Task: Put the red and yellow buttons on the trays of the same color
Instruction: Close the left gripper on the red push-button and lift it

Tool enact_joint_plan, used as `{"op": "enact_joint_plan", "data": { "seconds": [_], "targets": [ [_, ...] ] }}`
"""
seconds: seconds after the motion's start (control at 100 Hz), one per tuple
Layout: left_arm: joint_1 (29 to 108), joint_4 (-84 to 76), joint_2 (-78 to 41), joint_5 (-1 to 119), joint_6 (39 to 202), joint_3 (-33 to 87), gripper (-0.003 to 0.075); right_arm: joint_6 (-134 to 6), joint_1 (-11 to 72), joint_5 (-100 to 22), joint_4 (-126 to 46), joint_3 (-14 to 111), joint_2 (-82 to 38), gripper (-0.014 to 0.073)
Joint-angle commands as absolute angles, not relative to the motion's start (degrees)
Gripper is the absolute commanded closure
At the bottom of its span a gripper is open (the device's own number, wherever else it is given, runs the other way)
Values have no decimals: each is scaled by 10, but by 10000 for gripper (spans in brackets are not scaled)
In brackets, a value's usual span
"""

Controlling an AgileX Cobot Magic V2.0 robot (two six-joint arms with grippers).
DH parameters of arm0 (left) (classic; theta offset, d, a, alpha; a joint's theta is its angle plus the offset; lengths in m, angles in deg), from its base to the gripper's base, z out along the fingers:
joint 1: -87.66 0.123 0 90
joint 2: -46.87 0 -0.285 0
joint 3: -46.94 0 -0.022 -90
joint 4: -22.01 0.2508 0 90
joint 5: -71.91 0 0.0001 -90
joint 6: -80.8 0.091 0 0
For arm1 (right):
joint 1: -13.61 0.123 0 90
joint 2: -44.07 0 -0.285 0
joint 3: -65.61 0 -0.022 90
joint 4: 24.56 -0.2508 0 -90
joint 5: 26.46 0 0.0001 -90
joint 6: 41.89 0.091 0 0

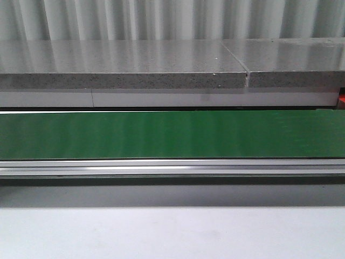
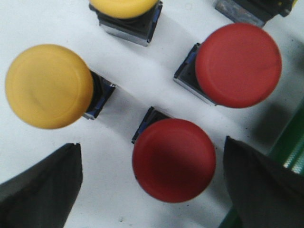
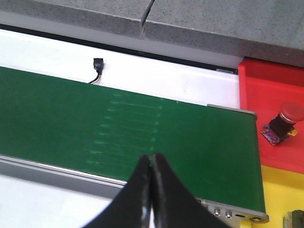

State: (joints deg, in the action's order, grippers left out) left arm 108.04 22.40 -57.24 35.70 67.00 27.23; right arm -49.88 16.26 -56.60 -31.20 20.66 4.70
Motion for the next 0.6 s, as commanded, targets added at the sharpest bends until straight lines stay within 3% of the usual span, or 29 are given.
{"op": "enact_joint_plan", "data": {
  "seconds": [0.0, 0.33, 0.45, 0.59],
  "targets": [
    [1082, 220, -562, 376, 671, 289, 155, -502, 163, -527, -313, 221, 48, 661],
    [1082, 220, -568, 383, 671, 289, 166, -502, 163, -527, -313, 221, 48, 661],
    [1082, 220, -568, 383, 671, 289, 291, -502, 163, -527, -313, 221, 48, 661],
    [1082, 220, -564, 383, 675, 289, 531, -502, 163, -527, -313, 221, 48, 661]
  ]
}}
